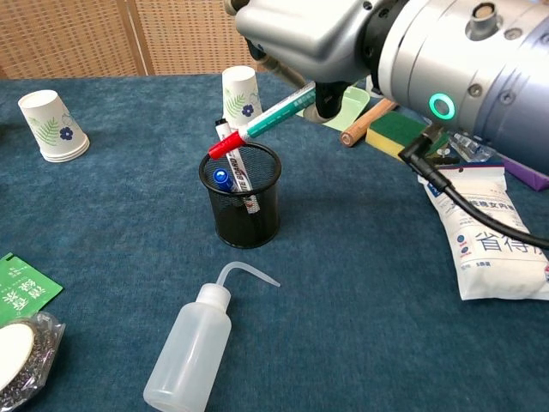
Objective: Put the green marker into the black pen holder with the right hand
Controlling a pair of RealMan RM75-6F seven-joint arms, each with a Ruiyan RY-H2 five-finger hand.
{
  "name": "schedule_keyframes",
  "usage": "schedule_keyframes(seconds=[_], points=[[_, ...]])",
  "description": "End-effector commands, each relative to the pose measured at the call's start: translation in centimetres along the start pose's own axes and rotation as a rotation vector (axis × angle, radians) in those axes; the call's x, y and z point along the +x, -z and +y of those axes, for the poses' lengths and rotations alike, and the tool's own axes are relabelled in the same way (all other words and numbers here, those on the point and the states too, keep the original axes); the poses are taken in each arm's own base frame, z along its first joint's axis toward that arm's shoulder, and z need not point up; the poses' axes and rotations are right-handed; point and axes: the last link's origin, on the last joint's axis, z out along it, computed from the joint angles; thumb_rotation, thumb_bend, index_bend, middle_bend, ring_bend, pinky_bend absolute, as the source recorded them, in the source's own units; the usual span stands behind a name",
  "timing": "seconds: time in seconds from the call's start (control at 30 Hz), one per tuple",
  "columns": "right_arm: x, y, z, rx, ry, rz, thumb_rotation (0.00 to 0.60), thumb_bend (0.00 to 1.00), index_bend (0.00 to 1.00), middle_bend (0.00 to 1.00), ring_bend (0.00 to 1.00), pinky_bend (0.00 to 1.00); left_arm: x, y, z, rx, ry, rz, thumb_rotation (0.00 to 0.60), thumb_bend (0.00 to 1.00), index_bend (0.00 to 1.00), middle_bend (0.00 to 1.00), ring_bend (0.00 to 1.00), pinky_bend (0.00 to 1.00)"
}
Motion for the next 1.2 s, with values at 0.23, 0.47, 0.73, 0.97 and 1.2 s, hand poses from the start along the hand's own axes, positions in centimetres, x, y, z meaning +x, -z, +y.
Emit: schedule_keyframes(seconds=[0.23, 0.47, 0.73, 0.97, 1.2], points=[[-0.3, 0.4, -0.6, 0.017, 0.029, 0.007, 0.600, 0.43, 0.62, 0.05, 0.00, 0.02, 0.1, 0.1, 0.0, -0.004, 0.003, 0.001, 0.600, 0.28, 0.14, 0.00, 0.00, 0.00], [-0.4, 0.6, -1.0, 0.030, 0.040, 0.003, 0.600, 0.41, 0.36, 0.02, 0.00, 0.02, 0.1, 0.1, 0.0, -0.004, 0.000, 0.002, 0.600, 0.28, 0.14, 0.00, 0.00, 0.00], [0.3, 0.8, -0.2, 0.014, 0.033, 0.031, 0.600, 0.41, 0.26, 0.01, 0.00, 0.02, 0.1, 0.1, -0.1, -0.004, 0.005, 0.001, 0.600, 0.28, 0.14, 0.00, 0.00, 0.00], [1.0, 0.9, 2.8, -0.039, -0.032, 0.098, 0.600, 0.36, 0.24, 0.03, 0.00, 0.06, 0.2, 0.2, -0.1, -0.006, 0.010, 0.001, 0.600, 0.28, 0.14, 0.00, 0.00, 0.00], [-1.0, 3.0, 9.6, -0.203, -0.215, 0.167, 0.600, 0.25, 0.24, 0.06, 0.00, 0.11, 0.1, 0.2, -0.1, -0.009, 0.011, -0.003, 0.600, 0.28, 0.14, 0.00, 0.00, 0.00]])
